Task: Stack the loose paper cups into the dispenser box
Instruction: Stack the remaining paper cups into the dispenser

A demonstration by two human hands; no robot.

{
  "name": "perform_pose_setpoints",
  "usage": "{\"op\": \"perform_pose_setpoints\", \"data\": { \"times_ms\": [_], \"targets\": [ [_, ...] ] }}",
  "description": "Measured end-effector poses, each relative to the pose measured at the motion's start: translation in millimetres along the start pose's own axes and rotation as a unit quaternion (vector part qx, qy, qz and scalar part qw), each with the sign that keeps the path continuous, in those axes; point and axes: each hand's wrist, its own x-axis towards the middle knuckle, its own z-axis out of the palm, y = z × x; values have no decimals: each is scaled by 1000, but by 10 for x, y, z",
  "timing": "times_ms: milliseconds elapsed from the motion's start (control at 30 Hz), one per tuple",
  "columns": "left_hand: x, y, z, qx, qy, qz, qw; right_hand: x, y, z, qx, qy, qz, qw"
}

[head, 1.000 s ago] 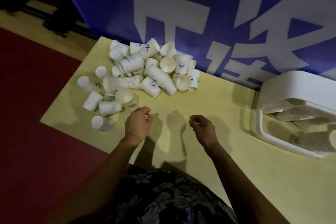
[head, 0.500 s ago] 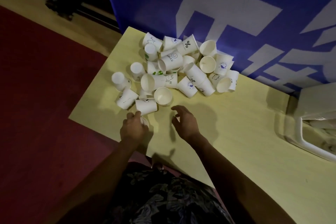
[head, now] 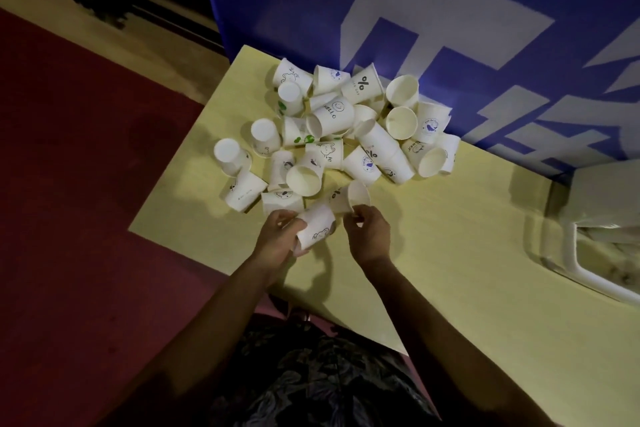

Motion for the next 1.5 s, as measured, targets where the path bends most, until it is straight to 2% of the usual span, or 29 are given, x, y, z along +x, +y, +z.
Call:
{"op": "perform_pose_setpoints", "data": {
  "times_ms": [67,167,267,333,467,533,600,667,733,867,1233,1433,1500],
  "targets": [
    [-42,45,179,1,-51,3,999,-93,47,-146,75,14,43,996],
    [-123,94,459,56,-160,7,985,-160,127,-365,190,32,96,976],
    [-147,111,709,147,-231,24,961,-163,216,-611,211,63,101,970],
    [-146,97,867,206,-249,50,945,-167,295,-763,218,80,102,967],
    [-135,26,1162,272,-218,148,926,-180,523,-996,200,115,105,967],
    [-111,14,1291,364,-192,238,880,-210,649,-1114,172,139,98,970],
    [-67,6,1426,444,-165,350,808,-257,790,-1262,107,175,78,976],
    [-55,4,1605,491,-149,413,753,-306,963,-1437,14,234,43,971],
    [-84,5,1837,495,-157,439,733,-370,1122,-1624,-77,283,41,955],
    [-243,-23,2453,491,-213,478,697,-476,1432,-2100,-118,365,55,922],
    [-791,-540,4372,495,-248,530,643,-195,2660,-3534,-117,326,41,937],
    [-778,-984,5185,565,-246,511,599,124,3290,-3952,-146,248,31,957],
    [-715,-1128,5358,605,-237,498,574,214,3470,-4006,-170,206,23,963]
  ]
}}
